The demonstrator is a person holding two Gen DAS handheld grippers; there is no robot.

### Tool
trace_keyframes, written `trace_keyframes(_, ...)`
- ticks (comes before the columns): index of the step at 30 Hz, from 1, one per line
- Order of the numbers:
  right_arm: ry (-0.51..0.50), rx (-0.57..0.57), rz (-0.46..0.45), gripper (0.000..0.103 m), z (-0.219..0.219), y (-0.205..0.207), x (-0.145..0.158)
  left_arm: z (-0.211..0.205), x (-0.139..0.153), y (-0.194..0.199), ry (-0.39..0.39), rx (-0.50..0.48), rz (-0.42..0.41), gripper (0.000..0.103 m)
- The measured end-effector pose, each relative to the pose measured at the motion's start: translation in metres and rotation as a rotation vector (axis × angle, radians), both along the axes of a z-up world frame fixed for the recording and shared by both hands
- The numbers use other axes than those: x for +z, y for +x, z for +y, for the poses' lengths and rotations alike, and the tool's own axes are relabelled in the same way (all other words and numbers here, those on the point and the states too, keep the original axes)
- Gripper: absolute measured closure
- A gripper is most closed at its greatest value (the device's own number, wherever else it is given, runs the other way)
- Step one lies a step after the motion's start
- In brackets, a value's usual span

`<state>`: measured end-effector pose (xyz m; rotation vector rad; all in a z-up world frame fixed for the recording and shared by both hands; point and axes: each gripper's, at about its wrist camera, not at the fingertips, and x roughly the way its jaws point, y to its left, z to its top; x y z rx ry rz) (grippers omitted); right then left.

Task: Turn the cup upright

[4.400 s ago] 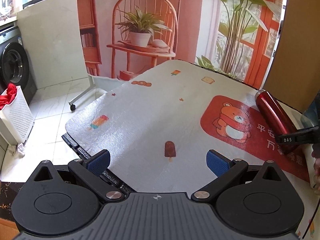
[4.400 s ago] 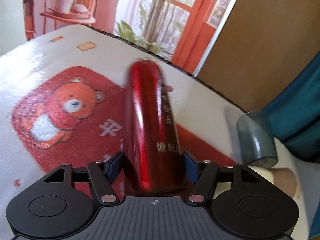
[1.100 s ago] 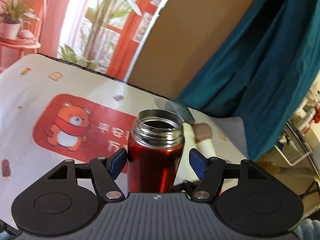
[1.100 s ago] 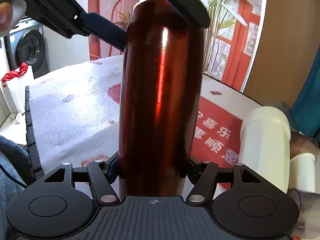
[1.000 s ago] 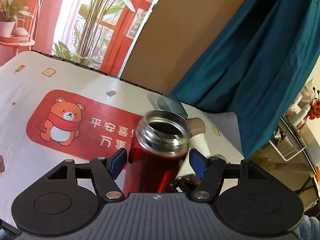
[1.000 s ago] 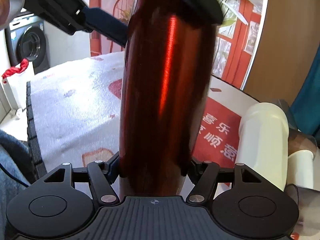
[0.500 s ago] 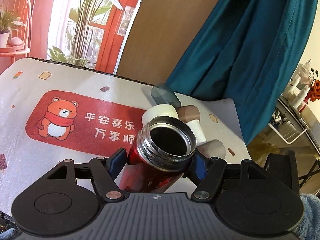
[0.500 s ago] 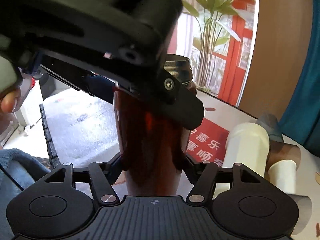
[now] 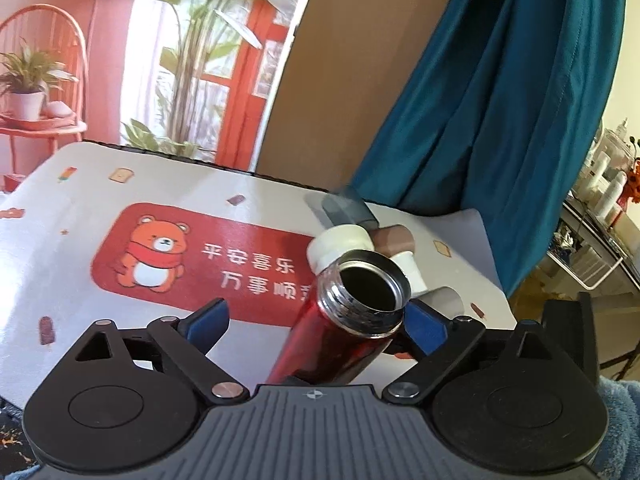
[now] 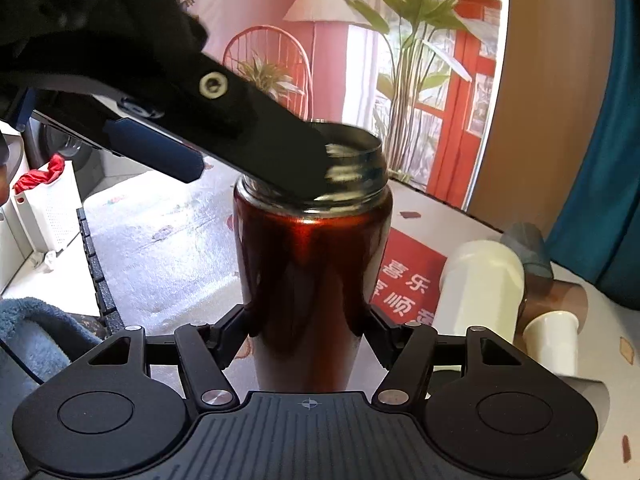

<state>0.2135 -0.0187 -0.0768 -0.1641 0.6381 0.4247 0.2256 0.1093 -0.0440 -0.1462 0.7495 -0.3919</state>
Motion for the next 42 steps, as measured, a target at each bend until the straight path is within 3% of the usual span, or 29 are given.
trace_keyframes(2,-0.007,-0.008,-0.003,0.037,0.000,-0.002,0.003,0.001,0.003,-0.004,0.009,0.014,-0.008,0.007)
trace_keyframes(5,-0.013,-0.033,-0.007,0.020,-0.001,-0.006,0.008,0.003,0.007,-0.009,0.032,0.027,-0.020,0.003)
trace_keyframes(12,-0.023,-0.075,-0.007,0.000,-0.006,-0.018,0.024,0.008,0.018,-0.027,0.095,0.064,-0.070,0.000)
trace_keyframes(29,0.040,-0.299,0.071,0.000,-0.037,-0.075,0.067,0.022,0.055,-0.082,0.347,0.269,-0.129,0.000)
trace_keyframes(42,0.082,-0.314,0.023,0.000,-0.042,-0.142,0.109,0.034,0.076,-0.150,0.372,0.313,-0.130,0.000)
